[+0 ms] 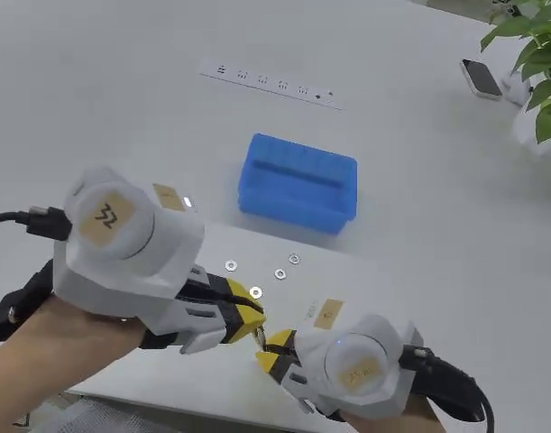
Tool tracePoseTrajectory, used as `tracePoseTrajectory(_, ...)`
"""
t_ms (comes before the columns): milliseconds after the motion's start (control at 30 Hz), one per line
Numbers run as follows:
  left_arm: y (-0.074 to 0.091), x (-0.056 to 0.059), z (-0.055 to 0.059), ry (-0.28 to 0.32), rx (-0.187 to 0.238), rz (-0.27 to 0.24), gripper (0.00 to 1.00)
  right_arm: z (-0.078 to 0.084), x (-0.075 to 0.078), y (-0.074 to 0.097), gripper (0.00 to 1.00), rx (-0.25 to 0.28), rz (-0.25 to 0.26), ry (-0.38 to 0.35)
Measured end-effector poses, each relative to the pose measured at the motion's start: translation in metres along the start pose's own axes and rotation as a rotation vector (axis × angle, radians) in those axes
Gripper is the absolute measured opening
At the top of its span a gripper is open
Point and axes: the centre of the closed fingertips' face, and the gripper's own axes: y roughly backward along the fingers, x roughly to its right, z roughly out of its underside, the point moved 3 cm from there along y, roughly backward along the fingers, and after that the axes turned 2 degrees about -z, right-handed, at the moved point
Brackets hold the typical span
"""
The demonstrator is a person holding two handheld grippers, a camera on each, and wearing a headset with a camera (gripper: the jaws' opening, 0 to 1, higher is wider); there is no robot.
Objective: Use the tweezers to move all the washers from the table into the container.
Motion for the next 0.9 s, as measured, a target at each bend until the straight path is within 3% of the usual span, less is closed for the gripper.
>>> tracePoseTrajectory(67,0.0,-0.006,0.004,-0.005,0.005,-0.01,0.0,0.003,0.0,0.004,0.0,-0.013,0.009,0.018)
tracePoseTrajectory(267,0.0,-0.013,0.007,0.159,0.081,0.069,0.0,0.005,0.002,0.029,0.0,-0.02,0.022,0.052)
tracePoseTrajectory(367,-0.001,-0.018,0.013,0.167,0.081,0.077,0.01,0.006,0.001,0.039,0.0,-0.032,0.03,0.097)
tracePoseTrajectory(400,-0.001,-0.015,0.014,0.183,0.07,0.105,0.01,0.006,0.002,0.041,0.0,-0.038,0.04,0.122)
tracePoseTrajectory(467,-0.003,-0.014,0.017,0.182,0.061,0.115,0.0,0.007,0.001,0.044,0.0,-0.043,0.03,0.163)
tracePoseTrajectory(533,-0.008,-0.015,0.027,0.117,0.008,0.106,0.0,0.004,-0.001,0.048,0.0,-0.025,0.023,0.117)
tracePoseTrajectory(567,-0.009,-0.013,0.031,0.132,-0.02,0.118,0.0,0.003,-0.002,0.048,0.0,-0.025,0.021,0.112)
tracePoseTrajectory(700,-0.015,-0.012,0.032,0.159,-0.004,0.137,0.0,0.01,-0.001,0.041,0.0,-0.043,0.031,0.114)
tracePoseTrajectory(833,-0.015,-0.009,0.03,0.164,-0.008,0.142,0.0,0.019,-0.004,0.032,0.0,-0.049,0.012,0.043)
tracePoseTrajectory(900,-0.014,-0.008,0.028,0.183,0.0,0.15,0.0,0.026,-0.003,0.027,0.0,-0.062,0.03,0.03)
